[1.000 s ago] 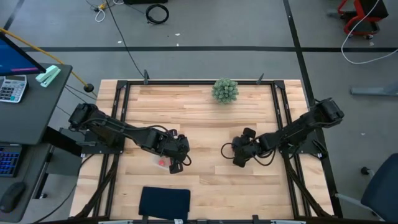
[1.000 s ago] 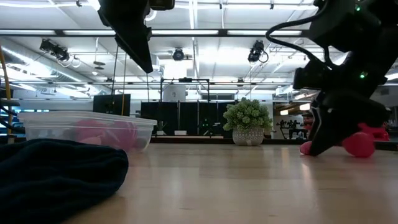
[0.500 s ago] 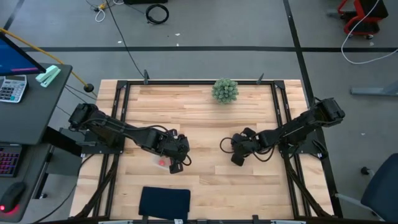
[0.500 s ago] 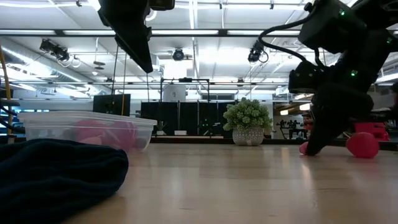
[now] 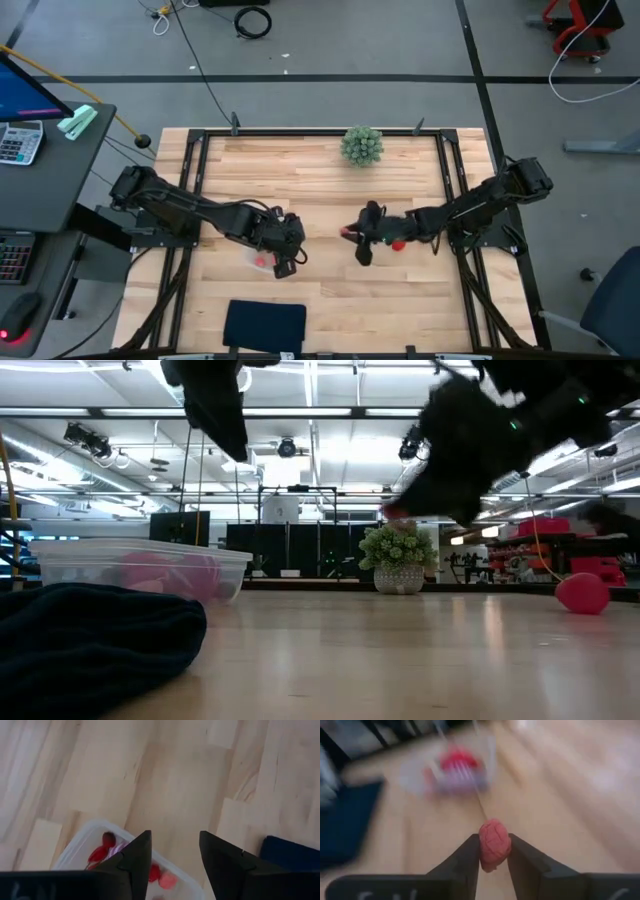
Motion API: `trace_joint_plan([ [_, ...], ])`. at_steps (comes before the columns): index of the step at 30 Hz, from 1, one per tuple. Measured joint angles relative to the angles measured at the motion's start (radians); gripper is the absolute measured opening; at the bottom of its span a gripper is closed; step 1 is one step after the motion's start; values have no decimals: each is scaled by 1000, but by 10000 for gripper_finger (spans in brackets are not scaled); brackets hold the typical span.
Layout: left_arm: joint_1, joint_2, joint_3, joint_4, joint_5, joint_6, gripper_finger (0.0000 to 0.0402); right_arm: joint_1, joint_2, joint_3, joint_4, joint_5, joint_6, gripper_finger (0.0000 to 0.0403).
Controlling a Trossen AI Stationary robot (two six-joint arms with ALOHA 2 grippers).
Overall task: Pick and placing Produce into tupperware
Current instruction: Put the pink peach into the transparent bin
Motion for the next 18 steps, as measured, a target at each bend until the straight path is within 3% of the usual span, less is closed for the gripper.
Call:
trace_joint_plan([
  [3,0,-15,66,-120,-10,-8,172,-17,-1,11,187,-48,-77,105],
  [5,-1,-36,119,-189,-50,-15,172,-25,-1,44,210,-81,-110,107],
  [9,-1,-75,230,-345,-169,-27,172,-26,65,157,204,-112,-159,107],
  [14,0,-138,339,-414,-352,-26,172,-24,254,382,147,-170,-231,107],
  [18,-3,-183,366,-437,-405,-28,172,-45,422,593,-4,-164,-312,108],
])
